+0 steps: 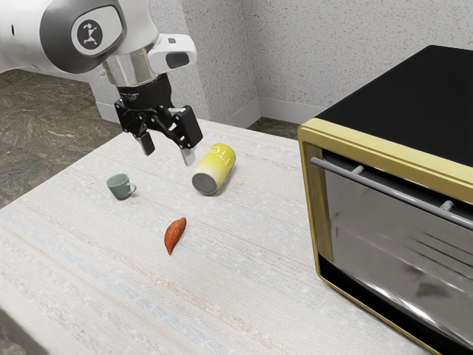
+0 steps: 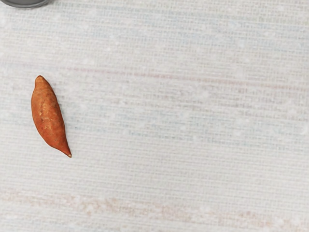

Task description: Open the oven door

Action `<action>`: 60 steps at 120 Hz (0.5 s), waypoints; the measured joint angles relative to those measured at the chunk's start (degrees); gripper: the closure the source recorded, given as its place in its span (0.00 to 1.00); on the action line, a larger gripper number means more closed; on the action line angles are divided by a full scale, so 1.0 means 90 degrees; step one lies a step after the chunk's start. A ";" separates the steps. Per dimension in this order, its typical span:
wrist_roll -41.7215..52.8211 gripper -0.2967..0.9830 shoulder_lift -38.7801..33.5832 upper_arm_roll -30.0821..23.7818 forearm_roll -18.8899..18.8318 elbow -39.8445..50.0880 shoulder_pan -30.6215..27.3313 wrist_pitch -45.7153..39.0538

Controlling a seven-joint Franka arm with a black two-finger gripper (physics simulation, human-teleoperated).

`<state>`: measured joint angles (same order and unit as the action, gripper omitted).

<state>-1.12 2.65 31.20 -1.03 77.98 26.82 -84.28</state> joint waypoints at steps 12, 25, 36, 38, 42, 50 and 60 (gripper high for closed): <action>-0.0003 0.23 -0.0002 0.0003 0.0013 -0.0006 0.0001 0.0000; 0.0027 0.23 -0.0461 -0.0021 -0.0004 -0.0240 0.0193 0.0015; 0.0990 0.23 -0.1161 -0.0983 0.0394 -0.0404 -0.0082 0.0248; 0.1183 0.23 -0.1162 -0.1247 0.0389 -0.0469 -0.0062 0.0361; 0.1563 0.23 -0.1185 -0.1786 0.0362 -0.0535 0.0002 0.0524; 0.2344 0.23 -0.1622 -0.2895 0.0180 0.0057 0.0200 0.0384; 0.3270 0.23 -0.2042 -0.3754 0.0034 0.0758 0.0205 -0.0197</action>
<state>28.31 -15.72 -2.59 -0.73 84.80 28.67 -86.06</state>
